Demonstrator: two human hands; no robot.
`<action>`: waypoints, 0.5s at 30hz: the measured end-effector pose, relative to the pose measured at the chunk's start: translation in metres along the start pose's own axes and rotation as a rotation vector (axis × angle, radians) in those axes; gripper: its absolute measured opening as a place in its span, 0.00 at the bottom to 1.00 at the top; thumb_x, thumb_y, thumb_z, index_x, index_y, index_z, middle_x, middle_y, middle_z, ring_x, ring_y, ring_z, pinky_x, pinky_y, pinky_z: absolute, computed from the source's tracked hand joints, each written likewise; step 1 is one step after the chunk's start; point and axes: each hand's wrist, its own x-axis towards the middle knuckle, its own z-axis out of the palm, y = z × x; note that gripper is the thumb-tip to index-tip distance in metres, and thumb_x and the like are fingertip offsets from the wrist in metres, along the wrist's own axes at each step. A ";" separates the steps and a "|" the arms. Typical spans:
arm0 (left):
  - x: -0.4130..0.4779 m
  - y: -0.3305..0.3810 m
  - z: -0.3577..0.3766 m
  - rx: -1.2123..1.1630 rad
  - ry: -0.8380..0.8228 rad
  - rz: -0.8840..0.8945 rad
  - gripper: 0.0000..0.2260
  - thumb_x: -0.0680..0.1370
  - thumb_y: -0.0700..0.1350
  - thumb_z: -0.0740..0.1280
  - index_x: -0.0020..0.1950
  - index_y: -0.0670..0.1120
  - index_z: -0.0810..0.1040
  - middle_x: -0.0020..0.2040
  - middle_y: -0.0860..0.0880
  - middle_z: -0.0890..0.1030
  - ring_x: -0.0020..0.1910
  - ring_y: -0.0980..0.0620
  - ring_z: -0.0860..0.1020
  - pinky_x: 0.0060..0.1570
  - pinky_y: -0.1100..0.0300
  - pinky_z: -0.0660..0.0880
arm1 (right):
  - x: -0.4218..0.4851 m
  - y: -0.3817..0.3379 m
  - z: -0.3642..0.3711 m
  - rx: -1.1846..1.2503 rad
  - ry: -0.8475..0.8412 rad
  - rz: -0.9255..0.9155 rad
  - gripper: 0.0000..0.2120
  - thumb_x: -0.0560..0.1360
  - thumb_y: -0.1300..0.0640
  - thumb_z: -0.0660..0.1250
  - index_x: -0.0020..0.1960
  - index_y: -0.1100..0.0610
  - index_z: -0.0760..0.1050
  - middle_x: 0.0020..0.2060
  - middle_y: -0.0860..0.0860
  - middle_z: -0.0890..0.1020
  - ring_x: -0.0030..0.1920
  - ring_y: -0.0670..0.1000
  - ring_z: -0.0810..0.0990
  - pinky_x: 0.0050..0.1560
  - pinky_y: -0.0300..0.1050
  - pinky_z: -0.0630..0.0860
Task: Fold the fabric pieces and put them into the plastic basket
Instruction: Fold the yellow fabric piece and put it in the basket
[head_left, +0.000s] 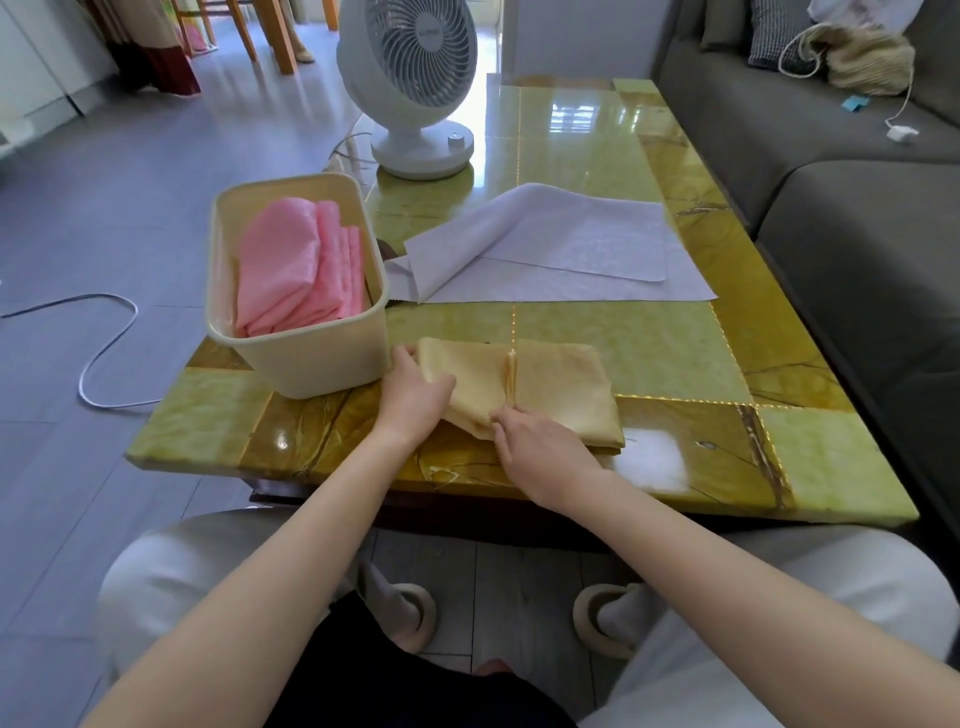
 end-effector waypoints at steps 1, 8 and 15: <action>-0.002 0.007 0.002 -0.035 -0.006 0.027 0.24 0.77 0.40 0.64 0.70 0.42 0.60 0.61 0.43 0.72 0.55 0.47 0.73 0.50 0.60 0.70 | 0.002 -0.001 -0.005 0.075 0.002 0.014 0.17 0.82 0.57 0.48 0.67 0.60 0.67 0.64 0.57 0.73 0.59 0.58 0.76 0.54 0.46 0.71; -0.027 0.052 0.041 -0.089 -0.085 0.290 0.12 0.81 0.46 0.59 0.63 0.47 0.65 0.44 0.57 0.73 0.41 0.64 0.75 0.41 0.66 0.73 | 0.009 0.015 -0.034 0.696 0.338 0.187 0.16 0.82 0.52 0.47 0.52 0.54 0.73 0.45 0.52 0.80 0.47 0.52 0.78 0.48 0.47 0.72; -0.030 0.051 0.084 0.043 -0.266 0.413 0.12 0.80 0.37 0.57 0.62 0.42 0.71 0.56 0.47 0.76 0.52 0.53 0.75 0.54 0.63 0.71 | -0.004 0.058 -0.048 0.576 0.308 0.474 0.20 0.80 0.45 0.53 0.43 0.58 0.74 0.39 0.52 0.76 0.44 0.54 0.74 0.36 0.43 0.66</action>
